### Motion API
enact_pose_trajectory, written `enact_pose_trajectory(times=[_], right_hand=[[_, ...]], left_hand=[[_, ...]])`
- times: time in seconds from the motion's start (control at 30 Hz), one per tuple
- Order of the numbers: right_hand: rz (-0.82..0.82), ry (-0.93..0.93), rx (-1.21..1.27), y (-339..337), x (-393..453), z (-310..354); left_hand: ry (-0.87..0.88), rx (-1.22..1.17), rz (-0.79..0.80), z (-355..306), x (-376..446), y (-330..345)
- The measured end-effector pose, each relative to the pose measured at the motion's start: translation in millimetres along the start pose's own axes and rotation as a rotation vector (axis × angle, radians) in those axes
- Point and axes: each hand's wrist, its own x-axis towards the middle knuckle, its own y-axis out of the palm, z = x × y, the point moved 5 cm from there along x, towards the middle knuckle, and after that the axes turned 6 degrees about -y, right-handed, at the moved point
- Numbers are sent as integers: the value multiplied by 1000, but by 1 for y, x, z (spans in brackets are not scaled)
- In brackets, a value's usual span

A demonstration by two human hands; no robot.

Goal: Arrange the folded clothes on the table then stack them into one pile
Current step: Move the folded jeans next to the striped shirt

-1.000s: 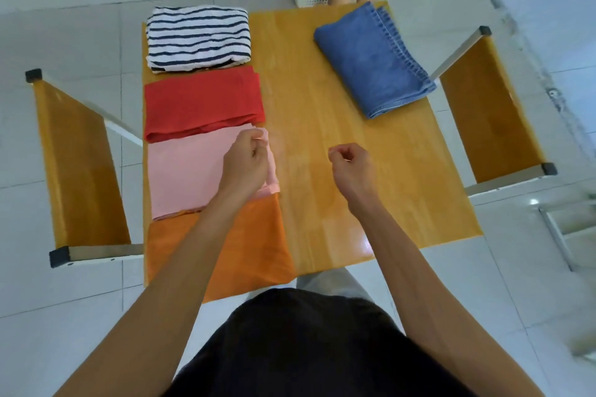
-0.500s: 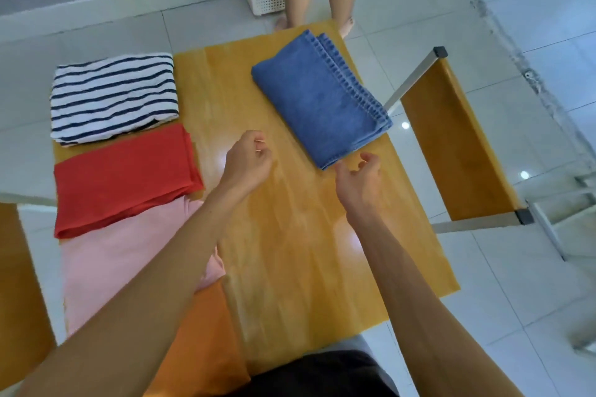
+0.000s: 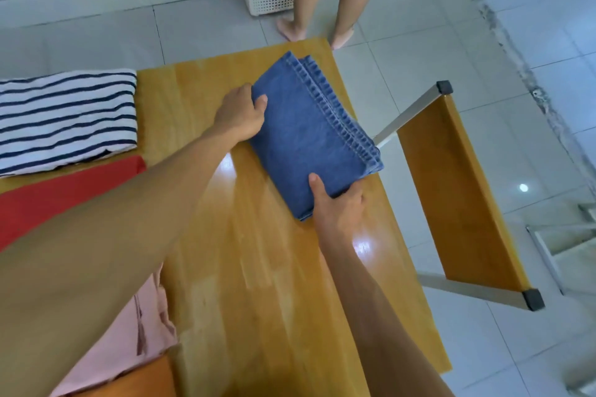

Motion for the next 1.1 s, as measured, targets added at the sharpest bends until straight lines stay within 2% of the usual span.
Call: enact_pose_trajectory(times=[0.07,0.2,0.33,0.47,0.6,0.73,0.83,0.9,1.0,1.1], right_hand=[[38,-30,62,0,7,-1],[133,21,98,-6,32,7],[149,-87,-63,-4,40,24],[250,-159,-110,19,40,45],[359,-280,-93,54,45,93],[416,-367,-76,94,67,144],[420,-435,-92,124,89,177],[448,-463,-130,145,102,185],[560,-532,-253,171,115,171],[569,-548,-273,178,126,155]], left_hand=[[-57,85,-83,12,-8,0],[-318,70,-93,58,-29,-8],[-346,-51,-121,94,-75,-2],[-472,-194,-129,122,-104,-8],[-528,-483,-223,140,-97,-43],[-467,-588,-348,142,-69,-88],[-464,-574,-373,144,-38,-107],[-490,-516,-316,153,-18,-107],[-508,-271,-174,169,0,-90],[-494,-90,-186,169,6,-80]])
